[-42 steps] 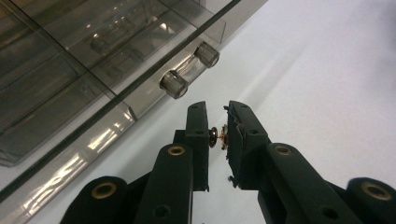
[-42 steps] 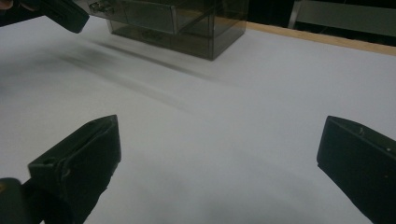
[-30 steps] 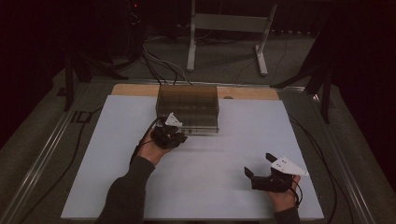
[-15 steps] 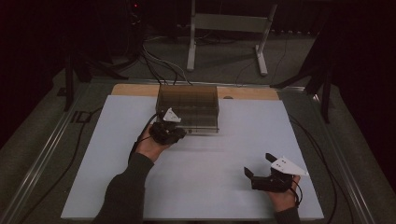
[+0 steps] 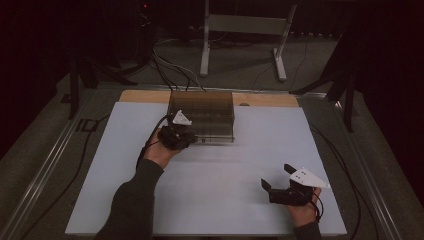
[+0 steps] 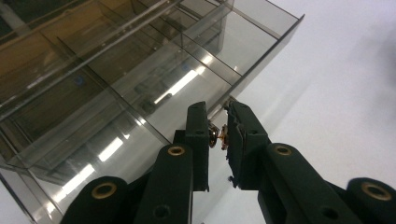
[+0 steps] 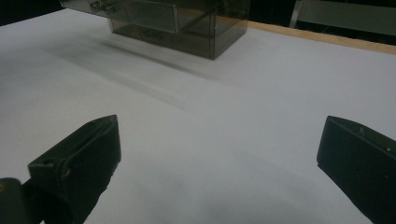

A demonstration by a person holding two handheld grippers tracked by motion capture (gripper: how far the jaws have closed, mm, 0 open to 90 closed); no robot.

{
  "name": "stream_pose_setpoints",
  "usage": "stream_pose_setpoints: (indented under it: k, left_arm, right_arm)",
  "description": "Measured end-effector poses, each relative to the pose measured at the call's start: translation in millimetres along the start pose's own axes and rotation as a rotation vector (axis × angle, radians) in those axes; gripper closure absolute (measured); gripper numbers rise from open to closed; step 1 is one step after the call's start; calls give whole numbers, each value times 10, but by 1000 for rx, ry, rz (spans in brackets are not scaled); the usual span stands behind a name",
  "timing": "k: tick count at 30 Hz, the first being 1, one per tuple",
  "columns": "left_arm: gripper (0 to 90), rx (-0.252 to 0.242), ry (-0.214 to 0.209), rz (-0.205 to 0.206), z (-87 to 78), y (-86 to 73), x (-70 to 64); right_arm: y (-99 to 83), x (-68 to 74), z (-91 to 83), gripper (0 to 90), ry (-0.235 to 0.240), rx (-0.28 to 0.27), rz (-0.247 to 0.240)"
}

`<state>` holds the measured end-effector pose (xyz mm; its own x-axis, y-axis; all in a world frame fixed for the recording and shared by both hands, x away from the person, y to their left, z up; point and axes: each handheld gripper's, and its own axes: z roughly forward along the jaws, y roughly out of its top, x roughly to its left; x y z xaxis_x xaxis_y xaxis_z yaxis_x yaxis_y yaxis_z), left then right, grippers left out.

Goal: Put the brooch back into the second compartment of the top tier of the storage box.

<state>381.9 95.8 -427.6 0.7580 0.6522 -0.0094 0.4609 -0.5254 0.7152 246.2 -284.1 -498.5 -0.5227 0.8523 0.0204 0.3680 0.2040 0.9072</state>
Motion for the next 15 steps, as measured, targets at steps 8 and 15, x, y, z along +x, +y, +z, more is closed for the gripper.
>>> stream_pose_setpoints:
  k: [8,15]
  left_arm:
    - [801,0,10,-9,-10,25,43]
    - [801,1,25,-23,-4,33,101]
  right_arm:
    - [-1,-3,1,2,1,0,-1]
    - [-2,-7,-4,2,0,1,4]
